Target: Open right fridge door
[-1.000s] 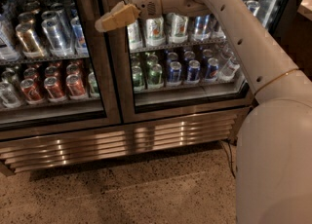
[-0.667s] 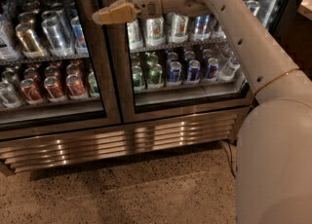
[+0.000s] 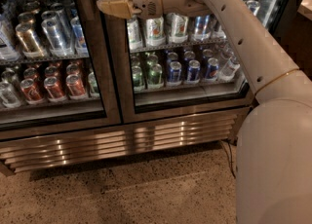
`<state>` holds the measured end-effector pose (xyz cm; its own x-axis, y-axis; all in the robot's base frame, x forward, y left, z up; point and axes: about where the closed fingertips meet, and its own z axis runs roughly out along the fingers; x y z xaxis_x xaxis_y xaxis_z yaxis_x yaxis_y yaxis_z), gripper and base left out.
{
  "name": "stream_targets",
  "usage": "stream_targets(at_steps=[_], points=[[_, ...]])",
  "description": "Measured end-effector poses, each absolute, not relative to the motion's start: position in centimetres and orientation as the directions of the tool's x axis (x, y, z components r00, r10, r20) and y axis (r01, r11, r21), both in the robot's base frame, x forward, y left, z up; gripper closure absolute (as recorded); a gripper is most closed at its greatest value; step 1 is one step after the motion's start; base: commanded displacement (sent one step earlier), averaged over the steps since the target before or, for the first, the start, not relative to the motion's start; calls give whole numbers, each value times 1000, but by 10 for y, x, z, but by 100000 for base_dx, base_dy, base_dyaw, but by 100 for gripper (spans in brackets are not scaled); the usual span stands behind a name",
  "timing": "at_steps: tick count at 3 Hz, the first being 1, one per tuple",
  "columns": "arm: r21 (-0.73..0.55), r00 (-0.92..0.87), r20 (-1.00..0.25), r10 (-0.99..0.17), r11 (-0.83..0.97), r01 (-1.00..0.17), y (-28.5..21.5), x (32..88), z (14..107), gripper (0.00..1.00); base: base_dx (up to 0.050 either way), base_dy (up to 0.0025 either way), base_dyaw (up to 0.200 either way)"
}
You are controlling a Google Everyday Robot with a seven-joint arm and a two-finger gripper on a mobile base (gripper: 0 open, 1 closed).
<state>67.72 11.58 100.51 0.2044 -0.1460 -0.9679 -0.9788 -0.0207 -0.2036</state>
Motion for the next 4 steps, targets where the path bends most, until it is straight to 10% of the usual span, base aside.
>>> stream_targets(at_steps=[2,4], points=[[-204,204,-968,-146,-21,-979,116,677,1005,100,0,0,0],[-204,204,-968,-146,-21,-979,116,677,1005,57,0,0,0]])
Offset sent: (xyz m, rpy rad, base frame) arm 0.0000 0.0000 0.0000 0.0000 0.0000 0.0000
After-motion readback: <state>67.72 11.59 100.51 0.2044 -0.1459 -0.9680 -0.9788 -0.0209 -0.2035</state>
